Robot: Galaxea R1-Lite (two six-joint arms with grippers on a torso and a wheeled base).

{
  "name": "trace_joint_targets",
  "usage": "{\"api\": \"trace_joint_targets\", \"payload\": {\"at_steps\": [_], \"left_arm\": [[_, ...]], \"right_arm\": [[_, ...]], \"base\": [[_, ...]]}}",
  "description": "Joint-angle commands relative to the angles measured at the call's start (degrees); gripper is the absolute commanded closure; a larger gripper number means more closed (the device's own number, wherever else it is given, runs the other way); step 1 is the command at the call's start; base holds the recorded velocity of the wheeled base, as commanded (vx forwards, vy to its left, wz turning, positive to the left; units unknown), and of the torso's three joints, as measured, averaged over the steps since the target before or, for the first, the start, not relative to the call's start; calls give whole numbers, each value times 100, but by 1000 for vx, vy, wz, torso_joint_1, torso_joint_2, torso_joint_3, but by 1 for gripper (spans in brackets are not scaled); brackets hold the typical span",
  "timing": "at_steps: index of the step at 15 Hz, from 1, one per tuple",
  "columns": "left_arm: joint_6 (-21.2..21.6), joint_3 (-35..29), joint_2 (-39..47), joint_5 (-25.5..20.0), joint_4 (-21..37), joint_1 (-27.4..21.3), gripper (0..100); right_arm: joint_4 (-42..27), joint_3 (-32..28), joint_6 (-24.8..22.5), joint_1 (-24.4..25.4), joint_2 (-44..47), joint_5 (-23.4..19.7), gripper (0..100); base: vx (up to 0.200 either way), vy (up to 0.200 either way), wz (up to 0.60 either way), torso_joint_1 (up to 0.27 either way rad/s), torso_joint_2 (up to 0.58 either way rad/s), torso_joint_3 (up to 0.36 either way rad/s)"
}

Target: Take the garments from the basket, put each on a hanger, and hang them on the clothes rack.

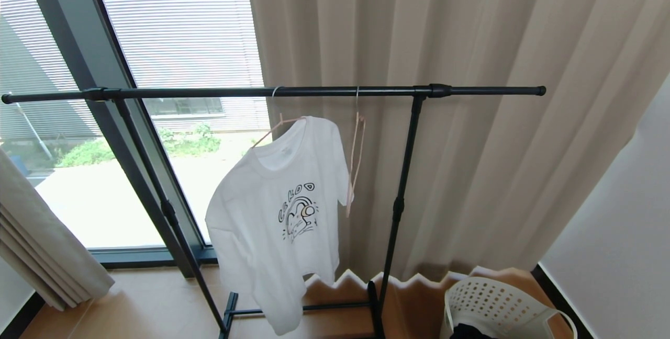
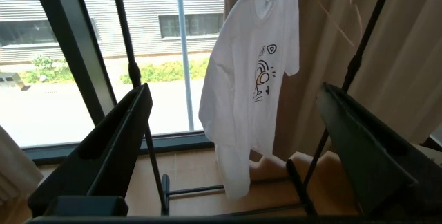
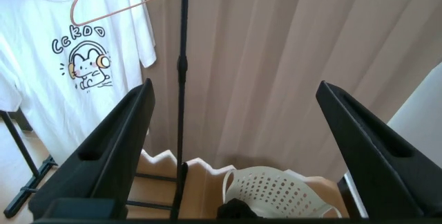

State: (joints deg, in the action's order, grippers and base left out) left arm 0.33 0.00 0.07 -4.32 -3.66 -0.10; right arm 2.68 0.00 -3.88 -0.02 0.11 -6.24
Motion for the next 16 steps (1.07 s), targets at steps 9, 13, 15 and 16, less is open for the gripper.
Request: {"api": "trace_joint_targets", "payload": {"at_steps": [9, 13, 15, 16], "left_arm": [[-7, 0, -7, -25, -3, 1, 0], [-7, 0, -7, -25, -3, 1, 0], [-7, 0, -7, -34, -3, 1, 0], [-7, 0, -7, -25, -3, 1, 0]], "right_arm": [[4, 0, 168, 2, -11, -9, 0], [4, 0, 177, 2, -11, -9, 0], [4, 0, 177, 2, -11, -9, 0], [4, 0, 177, 2, -11, -9, 0]], "base": [[0, 0, 0, -80, 185, 106], [0, 0, 0, -160, 367, 208], [0, 0, 0, -168, 391, 229], [0, 0, 0, -173, 413, 232]]}}
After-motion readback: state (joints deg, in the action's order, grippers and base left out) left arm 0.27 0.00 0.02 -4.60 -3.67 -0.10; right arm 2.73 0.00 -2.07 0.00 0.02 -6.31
